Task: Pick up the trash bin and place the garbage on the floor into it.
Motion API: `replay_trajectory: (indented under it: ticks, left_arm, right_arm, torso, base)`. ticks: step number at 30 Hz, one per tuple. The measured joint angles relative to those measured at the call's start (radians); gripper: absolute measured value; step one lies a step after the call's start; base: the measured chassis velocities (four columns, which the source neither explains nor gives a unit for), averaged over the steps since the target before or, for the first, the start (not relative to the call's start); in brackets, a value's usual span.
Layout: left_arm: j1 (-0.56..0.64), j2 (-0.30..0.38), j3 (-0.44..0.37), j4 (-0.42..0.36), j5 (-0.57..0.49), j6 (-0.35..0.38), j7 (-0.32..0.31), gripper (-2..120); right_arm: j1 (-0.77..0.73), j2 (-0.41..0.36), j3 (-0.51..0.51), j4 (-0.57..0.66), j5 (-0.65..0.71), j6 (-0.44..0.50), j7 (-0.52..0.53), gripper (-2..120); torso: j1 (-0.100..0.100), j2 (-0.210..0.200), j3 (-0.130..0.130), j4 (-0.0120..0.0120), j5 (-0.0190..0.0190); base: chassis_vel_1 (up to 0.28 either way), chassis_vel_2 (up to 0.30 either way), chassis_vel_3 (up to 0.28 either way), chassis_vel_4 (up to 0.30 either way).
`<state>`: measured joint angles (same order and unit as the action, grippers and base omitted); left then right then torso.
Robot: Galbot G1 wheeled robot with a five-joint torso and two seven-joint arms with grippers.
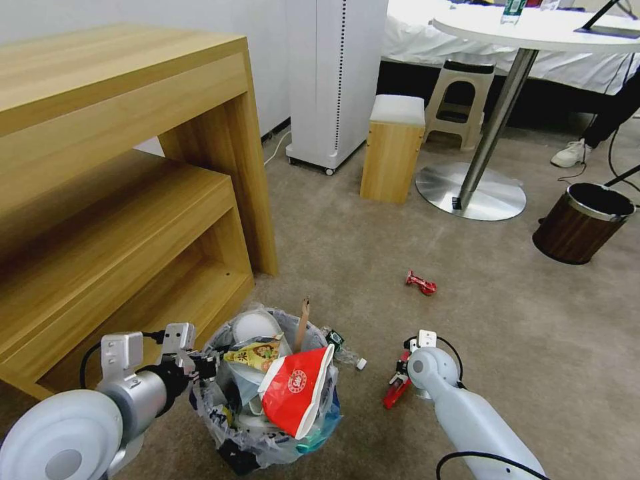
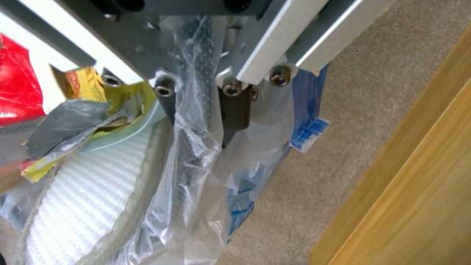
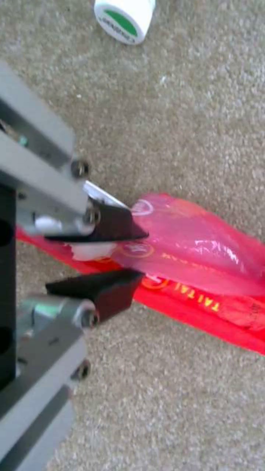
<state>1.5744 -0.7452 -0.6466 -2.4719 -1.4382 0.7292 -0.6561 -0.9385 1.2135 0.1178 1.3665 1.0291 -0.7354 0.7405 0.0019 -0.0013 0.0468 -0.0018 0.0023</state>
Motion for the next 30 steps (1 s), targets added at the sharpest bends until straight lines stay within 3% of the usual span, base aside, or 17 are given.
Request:
replay_trajectory:
  ticks: [4, 5, 12, 13, 19, 26, 27, 30]
  left_arm:
    - [0.003, 0.000, -0.002, -0.002, 0.002, 0.000, 0.000, 1]
    - [0.004, -0.001, -0.002, -0.003, 0.004, 0.000, 0.000, 1]
    - [0.006, -0.004, -0.002, -0.005, 0.009, 0.000, 0.000, 1]
    - [0.008, -0.004, -0.002, -0.005, 0.010, 0.000, 0.000, 1]
    - [0.009, -0.006, -0.003, -0.007, 0.012, 0.000, 0.000, 1]
    - [0.008, -0.006, -0.005, -0.006, 0.013, 0.000, 0.000, 1]
    - [0.008, -0.006, -0.005, -0.005, 0.013, 0.000, 0.000, 1]
    - [0.004, -0.006, -0.004, -0.002, 0.013, 0.000, -0.001, 1]
  right_arm:
    - [-0.003, -0.002, 0.002, 0.000, -0.004, 0.000, -0.007, 34]
    - [-0.004, -0.001, 0.002, 0.001, -0.005, 0.000, -0.009, 42]
    - [-0.006, 0.006, 0.002, 0.001, -0.005, 0.000, -0.022, 62]
    - [-0.006, 0.010, 0.001, -0.006, -0.008, 0.000, -0.027, 70]
    - [-0.004, 0.023, -0.002, -0.029, -0.025, 0.000, -0.038, 86]
    - [-0.002, 0.030, -0.002, -0.051, -0.044, 0.000, -0.055, 75]
    - [-0.002, 0.030, -0.002, -0.054, -0.047, 0.000, -0.058, 67]
    - [0.000, 0.033, -0.002, -0.066, -0.058, 0.000, -0.069, 61]
  torso:
    - [0.000, 0.000, 0.000, 0.0000, 0.0000]
    - [0.000, 0.000, 0.000, 0.0000, 0.0001]
    - [0.000, 0.000, 0.000, 0.0000, 0.0000]
    - [0.000, 0.000, 0.000, 0.0000, 0.0000]
    - [0.000, 0.000, 0.000, 0.0001, 0.0000]
    - [0.000, 0.000, 0.000, 0.0000, -0.0001]
    - [0.000, 0.000, 0.000, 0.0000, -0.0001]
    - [0.000, 0.000, 0.000, 0.0000, -0.0001]
  base:
    - [0.000, 0.000, 0.000, 0.000]
    - [0.000, 0.000, 0.000, 0.000]
    - [0.000, 0.000, 0.000, 0.000]
    - [0.000, 0.000, 0.000, 0.000]
    - [0.000, 0.000, 0.000, 0.000]
    - [0.000, 0.000, 0.000, 0.000]
    - [0.000, 0.000, 0.000, 0.000]
    - [0.000, 0.000, 0.000, 0.000]
